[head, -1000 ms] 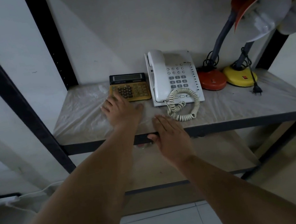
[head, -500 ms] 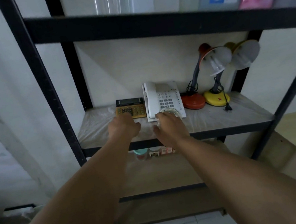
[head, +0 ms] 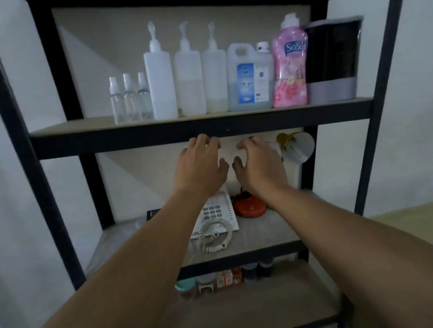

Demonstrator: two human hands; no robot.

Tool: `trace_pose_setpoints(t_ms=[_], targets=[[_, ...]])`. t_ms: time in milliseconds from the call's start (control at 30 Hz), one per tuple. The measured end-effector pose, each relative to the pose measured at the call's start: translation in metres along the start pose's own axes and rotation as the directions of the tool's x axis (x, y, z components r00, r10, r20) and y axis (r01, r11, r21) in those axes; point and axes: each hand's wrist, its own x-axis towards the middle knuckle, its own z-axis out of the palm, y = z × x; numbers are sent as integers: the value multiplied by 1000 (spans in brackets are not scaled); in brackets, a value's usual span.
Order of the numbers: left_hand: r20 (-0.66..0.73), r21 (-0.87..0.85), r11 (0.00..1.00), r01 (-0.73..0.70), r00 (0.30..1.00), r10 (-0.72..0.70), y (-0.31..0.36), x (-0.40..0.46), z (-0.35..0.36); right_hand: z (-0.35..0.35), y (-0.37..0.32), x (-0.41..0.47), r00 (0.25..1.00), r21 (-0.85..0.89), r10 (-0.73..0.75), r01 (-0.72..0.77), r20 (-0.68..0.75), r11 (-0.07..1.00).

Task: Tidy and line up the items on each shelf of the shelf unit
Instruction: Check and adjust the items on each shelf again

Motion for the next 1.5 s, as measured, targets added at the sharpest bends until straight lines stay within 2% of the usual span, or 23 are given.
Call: trace_pose_setpoints(t_ms=[233,533,667,900,1200,1400,1500], targets=[[-110,49,998,-33,993,38,48,68,27,-50,60,54,994,-54,-52,47,-96,997],[-91,83,996,-34,995,42,73,121,73,-83,129,99,985,-97,-61,46,-163,994],[-132,147,989,-8,991,27,79,127,87,-87,148,111,983,-87,-29,13,-184,996],[-231,263,964,-26,969,90,83,140,99,-85,183,131,984,-76,-64,52,-169,996],[-297,277,961,-9,950,94,87,152,105,-90,220,156,981,-13,-153,153,-118,988],[-342,243,970,24,938,62,98,157,108,-121,243,186,951,-109,-104,75,-291,991],[-353,244,969,43,934,47,99,159,110,-143,244,209,959,-245,-145,84,-243,966]])
